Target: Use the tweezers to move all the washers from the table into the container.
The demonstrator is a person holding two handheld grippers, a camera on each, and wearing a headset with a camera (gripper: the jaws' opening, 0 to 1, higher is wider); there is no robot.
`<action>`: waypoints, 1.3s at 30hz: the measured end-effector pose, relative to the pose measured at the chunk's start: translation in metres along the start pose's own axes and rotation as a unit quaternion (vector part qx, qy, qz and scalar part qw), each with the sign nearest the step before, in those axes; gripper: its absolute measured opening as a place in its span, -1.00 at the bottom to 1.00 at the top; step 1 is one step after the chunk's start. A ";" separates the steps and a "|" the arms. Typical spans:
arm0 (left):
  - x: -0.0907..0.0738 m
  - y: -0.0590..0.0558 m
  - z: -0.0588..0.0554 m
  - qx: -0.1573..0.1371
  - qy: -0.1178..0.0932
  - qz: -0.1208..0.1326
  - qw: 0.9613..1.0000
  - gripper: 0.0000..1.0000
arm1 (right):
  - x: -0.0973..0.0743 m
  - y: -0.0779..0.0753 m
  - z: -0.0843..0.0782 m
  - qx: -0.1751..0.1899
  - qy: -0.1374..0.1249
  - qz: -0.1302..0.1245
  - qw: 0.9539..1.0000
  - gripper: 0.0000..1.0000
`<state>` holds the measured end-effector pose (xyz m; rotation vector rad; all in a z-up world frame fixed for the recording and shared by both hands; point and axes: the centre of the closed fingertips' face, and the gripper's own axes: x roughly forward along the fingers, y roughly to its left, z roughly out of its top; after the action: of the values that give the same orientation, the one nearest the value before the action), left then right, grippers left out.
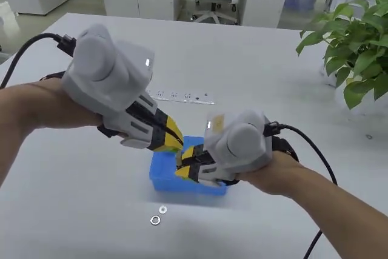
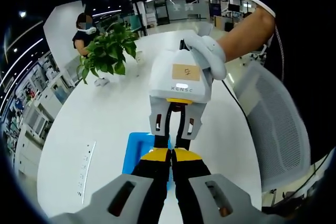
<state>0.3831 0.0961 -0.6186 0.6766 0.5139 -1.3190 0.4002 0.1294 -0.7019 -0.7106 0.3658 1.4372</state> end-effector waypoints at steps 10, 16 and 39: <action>0.003 0.019 -0.003 0.004 0.000 0.009 1.000 -0.90 | 0.004 -0.019 -0.003 -0.008 0.001 -0.004 1.000 -0.81; 0.008 0.028 -0.012 0.001 0.004 0.013 1.000 -0.89 | 0.013 -0.028 -0.010 -0.006 0.002 -0.003 1.000 -0.81; 0.032 0.052 -0.054 -0.028 0.024 -0.005 0.999 -0.89 | 0.055 -0.039 -0.037 0.025 0.007 0.025 0.999 -0.80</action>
<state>0.4418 0.1175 -0.6712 0.6623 0.5911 -1.2949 0.4519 0.1490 -0.7553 -0.6758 0.4314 1.4670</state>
